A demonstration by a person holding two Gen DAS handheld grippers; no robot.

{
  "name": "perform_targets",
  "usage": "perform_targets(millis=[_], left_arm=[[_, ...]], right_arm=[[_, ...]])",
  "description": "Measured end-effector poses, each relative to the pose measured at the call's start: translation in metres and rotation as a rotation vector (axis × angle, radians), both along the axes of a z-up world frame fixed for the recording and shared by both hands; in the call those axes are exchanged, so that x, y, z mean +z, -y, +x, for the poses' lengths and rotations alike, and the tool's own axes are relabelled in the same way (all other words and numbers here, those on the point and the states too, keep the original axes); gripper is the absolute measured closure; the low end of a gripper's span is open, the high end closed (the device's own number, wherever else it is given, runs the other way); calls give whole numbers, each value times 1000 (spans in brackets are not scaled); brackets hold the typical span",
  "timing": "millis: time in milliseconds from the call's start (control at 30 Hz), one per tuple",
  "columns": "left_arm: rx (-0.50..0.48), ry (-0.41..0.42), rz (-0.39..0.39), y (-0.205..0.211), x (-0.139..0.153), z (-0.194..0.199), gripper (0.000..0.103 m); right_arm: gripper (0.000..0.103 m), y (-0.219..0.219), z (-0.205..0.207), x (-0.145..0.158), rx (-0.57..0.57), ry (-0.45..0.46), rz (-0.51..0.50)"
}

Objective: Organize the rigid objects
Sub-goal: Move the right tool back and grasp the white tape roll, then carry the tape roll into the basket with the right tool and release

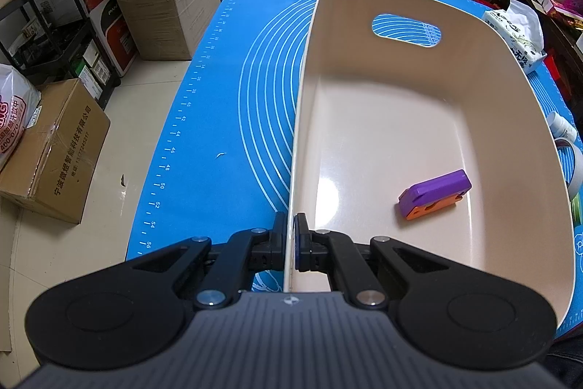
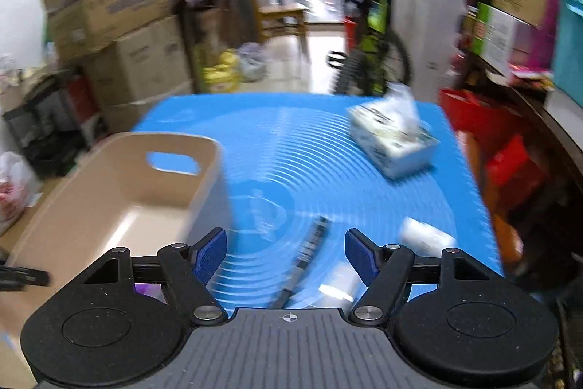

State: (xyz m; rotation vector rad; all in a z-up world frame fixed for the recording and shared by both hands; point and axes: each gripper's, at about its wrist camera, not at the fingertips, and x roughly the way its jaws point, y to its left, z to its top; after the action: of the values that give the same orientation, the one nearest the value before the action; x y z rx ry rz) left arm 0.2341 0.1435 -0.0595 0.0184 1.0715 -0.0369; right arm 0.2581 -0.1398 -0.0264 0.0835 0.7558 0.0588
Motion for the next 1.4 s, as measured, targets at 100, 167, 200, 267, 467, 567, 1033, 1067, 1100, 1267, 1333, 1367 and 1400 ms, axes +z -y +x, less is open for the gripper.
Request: perform_targets(millis=[100,167,200,267,467,567,1033,1067,1100,1267,1333,1367,1400], left_arm=[[-1,0,1,0,0,0,98],[-1,0,2,0,0,0,98],[-1,0,2,0,0,0,98],[-2,0,2,0,0,0,98],[-2,0,2,0,0,0,98],[-2,0,1,1,0,0,98],[-3,3,-1,0,0,-1,98],[-3,3,-2,-1,0,-1,98],[-3,3,-3,-1,0,-1,98],[-5,5,-5,-2,2,-2,98],[-6,6,-6,-2,2,-1,98],[-6,6,-7,-2,2,-1,98],[-6,6,-6,-2,2,-2,98]], right_arm=[[27,12,1,-22,-48,-48,-17],[27,16,3,-36,-70,-79,-25],[30,17,5,-42,-76,-93,-23],[34,17,9,-53,-85,-126,-18],[60,15,20,-71,-96,-187,-3],[73,13,19,-69,-87,-192,14],[73,40,6,-39,-95,-90,339],[73,40,6,-38,-91,-83,351],[73,40,6,-36,-90,-76,367],[73,47,6,-40,-124,-65,462],[73,46,5,-40,-121,-59,447],[73,46,5,-40,-122,-58,451],[73,47,5,-39,-124,-56,456]])
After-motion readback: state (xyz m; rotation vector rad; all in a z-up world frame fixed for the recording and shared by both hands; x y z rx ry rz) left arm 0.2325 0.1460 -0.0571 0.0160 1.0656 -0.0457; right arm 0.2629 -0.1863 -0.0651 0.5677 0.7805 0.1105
